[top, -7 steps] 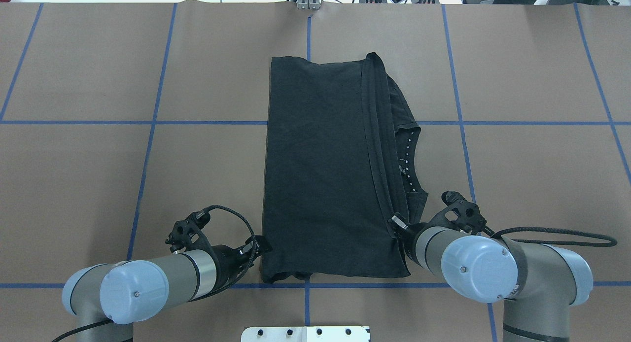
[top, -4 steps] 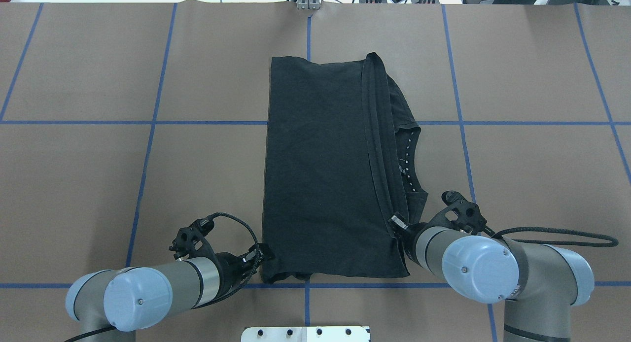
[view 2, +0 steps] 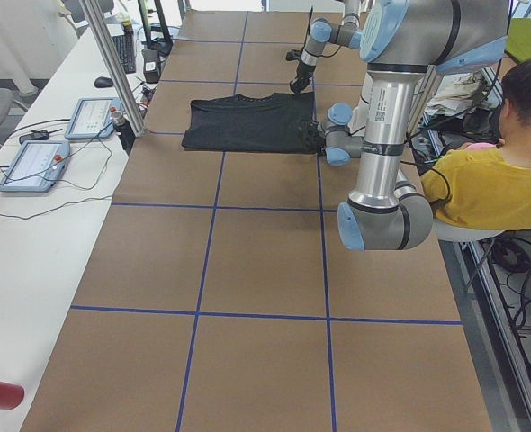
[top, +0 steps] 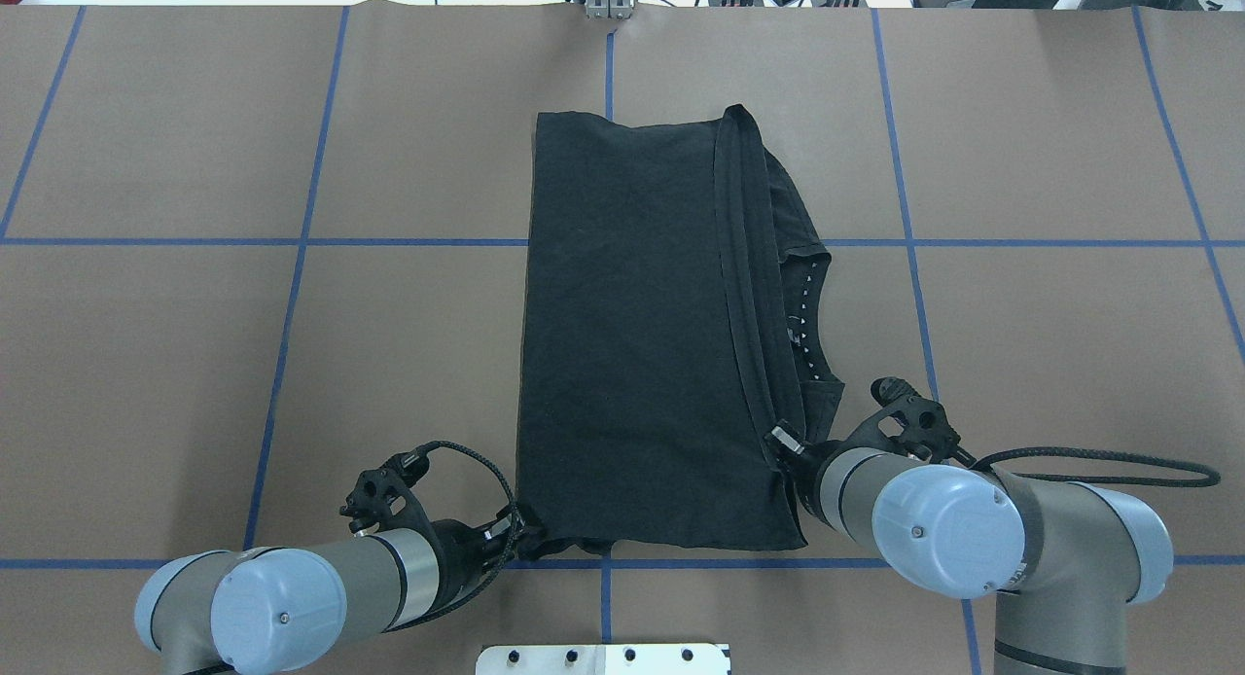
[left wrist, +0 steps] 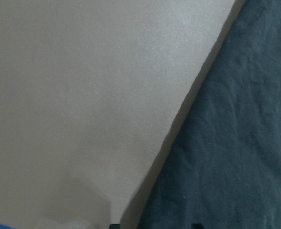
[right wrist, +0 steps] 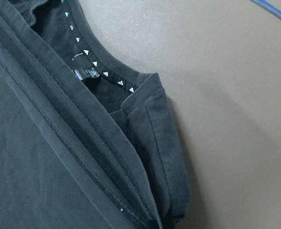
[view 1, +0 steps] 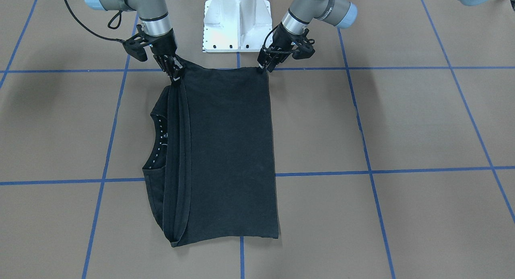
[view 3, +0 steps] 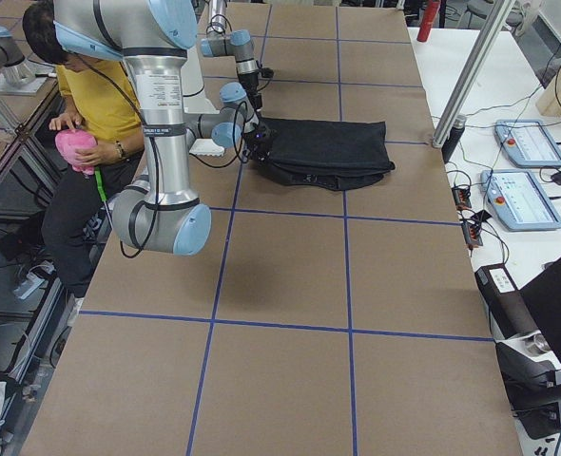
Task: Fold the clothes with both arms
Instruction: 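Grasp the near edge with both grippers and lift it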
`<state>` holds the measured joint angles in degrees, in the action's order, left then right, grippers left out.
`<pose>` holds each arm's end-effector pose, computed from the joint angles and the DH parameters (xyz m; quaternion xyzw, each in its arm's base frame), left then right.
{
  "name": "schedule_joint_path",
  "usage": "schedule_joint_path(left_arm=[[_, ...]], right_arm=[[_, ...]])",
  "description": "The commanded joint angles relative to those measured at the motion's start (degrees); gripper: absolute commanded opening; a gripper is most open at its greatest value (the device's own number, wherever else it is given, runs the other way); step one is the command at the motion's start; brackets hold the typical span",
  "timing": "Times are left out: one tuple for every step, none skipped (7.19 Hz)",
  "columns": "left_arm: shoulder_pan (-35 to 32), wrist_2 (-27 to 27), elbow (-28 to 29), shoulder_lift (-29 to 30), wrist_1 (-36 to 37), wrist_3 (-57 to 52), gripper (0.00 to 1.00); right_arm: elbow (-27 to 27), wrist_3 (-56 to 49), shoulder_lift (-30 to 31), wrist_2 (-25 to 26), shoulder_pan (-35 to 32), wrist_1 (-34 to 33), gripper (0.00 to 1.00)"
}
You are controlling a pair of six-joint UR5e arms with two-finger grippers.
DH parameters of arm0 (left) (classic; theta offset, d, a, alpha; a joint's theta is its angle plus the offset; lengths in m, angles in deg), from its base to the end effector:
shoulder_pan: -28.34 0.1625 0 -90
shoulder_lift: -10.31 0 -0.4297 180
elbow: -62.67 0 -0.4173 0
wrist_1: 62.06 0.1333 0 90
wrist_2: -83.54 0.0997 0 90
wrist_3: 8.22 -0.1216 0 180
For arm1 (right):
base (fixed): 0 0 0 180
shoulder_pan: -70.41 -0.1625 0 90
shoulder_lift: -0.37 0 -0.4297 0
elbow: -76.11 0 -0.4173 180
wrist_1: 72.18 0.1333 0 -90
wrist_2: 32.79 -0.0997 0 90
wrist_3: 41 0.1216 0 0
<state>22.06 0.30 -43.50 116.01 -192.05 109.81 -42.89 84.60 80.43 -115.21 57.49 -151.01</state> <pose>0.5966 -0.2142 0.2987 -0.0636 0.5843 -0.2715 0.7622 -0.5077 -0.2697 0.3243 -0.0244 -0.4261 0.3969 0.8126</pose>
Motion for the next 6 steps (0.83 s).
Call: schedule_joint_path(left_arm=[[0.2,-0.1,0.0,0.1,0.0,0.2,0.51],[0.2,0.0,0.0,0.1,0.0,0.3,0.48],[0.3,-0.1,0.0,0.1,0.0,1.4,0.39],[0.4,0.0,0.0,0.0,0.0,1.6,0.16],[0.4,0.0,-0.1,-0.1,0.0,2.4,0.0],[0.4,0.0,-0.3,-0.1,0.0,2.6,0.0]], right_arm=[[0.0,0.0,0.0,-0.2,0.0,0.0,0.0],[-0.1,0.0,0.0,-0.2,0.0,0.0,0.0],[-0.4,-0.1,0.0,-0.4,0.0,0.0,0.0],[-0.4,0.0,0.0,-0.6,-0.1,0.0,0.0],[-0.4,-0.1,0.1,-0.6,-0.1,0.0,0.0],[-0.4,0.0,0.1,-0.6,-0.1,0.0,0.0]])
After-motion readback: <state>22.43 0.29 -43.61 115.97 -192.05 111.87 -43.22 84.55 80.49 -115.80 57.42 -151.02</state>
